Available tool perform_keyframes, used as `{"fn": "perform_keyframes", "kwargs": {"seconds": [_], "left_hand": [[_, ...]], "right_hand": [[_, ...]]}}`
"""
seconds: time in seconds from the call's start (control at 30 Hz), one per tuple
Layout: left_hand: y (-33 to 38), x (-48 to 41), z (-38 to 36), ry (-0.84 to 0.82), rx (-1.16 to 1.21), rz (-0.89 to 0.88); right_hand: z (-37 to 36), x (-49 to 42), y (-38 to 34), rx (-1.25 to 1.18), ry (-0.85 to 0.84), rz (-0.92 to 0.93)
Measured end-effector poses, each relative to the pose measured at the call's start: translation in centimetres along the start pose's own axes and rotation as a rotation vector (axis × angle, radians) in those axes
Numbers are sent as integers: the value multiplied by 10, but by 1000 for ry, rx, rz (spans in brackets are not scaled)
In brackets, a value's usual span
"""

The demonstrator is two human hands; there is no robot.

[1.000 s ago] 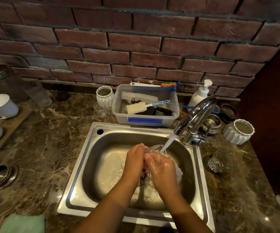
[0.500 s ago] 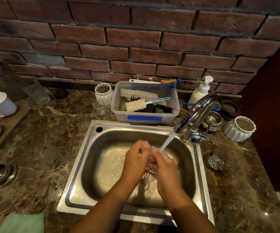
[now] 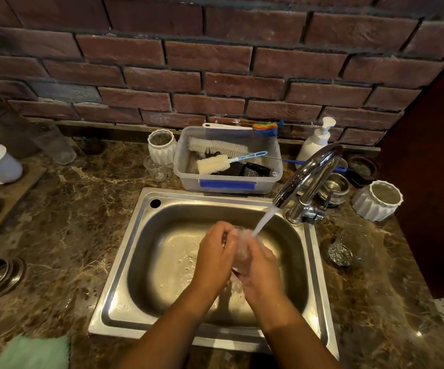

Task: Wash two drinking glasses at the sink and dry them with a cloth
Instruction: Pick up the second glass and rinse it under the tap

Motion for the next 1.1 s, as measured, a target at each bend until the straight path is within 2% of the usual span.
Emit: {"fn": "perform_keyframes", "kwargs": {"seconds": [0.07, 0.13, 0.17, 0.23, 0.27, 0.33, 0.37, 0.43, 0.47, 0.5, 0.53, 0.6, 0.67, 0.73, 0.77, 0.8, 0.83, 0.9, 1.0, 1.07, 1.1], "left_hand": [[10, -7, 0, -3, 96, 285], [20, -11, 1, 23, 373, 754], [25, -12, 4, 13, 521, 925], [27, -12, 9, 25, 638, 1024], [24, -13, 8, 54, 609, 984], [15, -14, 2, 133, 412, 712], [13, -13, 0, 146, 268, 511], [12, -5, 1, 116, 46, 138], [11, -3, 3, 98, -21, 23], [10, -3, 4, 81, -70, -43], [11, -5, 5, 64, -101, -65], [16, -10, 3, 20, -101, 41], [20, -16, 3, -5, 69, 365], [26, -17, 5, 32, 427, 770], [31, -14, 6, 51, 556, 892], [33, -14, 6, 69, 596, 923], [32, -14, 5, 71, 569, 882], [26, -16, -1, 93, 372, 641], [27, -7, -4, 85, 102, 163], [22, -5, 1, 63, 75, -3], [20, -5, 2, 55, 67, -19]], "right_hand": [[2, 1, 0, 317, 76, 278], [9, 1, 4, 680, 104, 641], [13, -1, 9, 867, 98, 796], [16, -2, 12, 1103, 113, 925], [14, -1, 11, 1093, 113, 895], [6, 3, 4, 858, 88, 686], [4, 2, -1, 663, 60, 503], [2, -3, -3, 161, -102, 56], [3, -4, -3, -55, -180, -84], [5, -6, -4, -189, -222, -149], [6, -7, -6, -219, -248, -156], [6, -6, -6, -19, -186, -16], [6, -5, -9, 386, -19, 275], [8, -6, 0, 729, 15, 588], [9, -5, 4, 827, 3, 675], [10, -4, 7, 876, 13, 714], [10, -3, 7, 873, 23, 715], [7, 1, 1, 723, 69, 618], [2, 2, -1, 266, 8, 252], [1, 1, -1, 119, -41, 164], [1, 1, -1, 117, -53, 150]]}}
Point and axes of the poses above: each hand's wrist, its own x-axis away from the middle knuckle, its own z-axis out of the back of the hand, y = z × x, the point moved 1 cm from there along -x, towards the middle knuckle, and after that the axes turned 13 degrees about x, right-handed, at the moved point
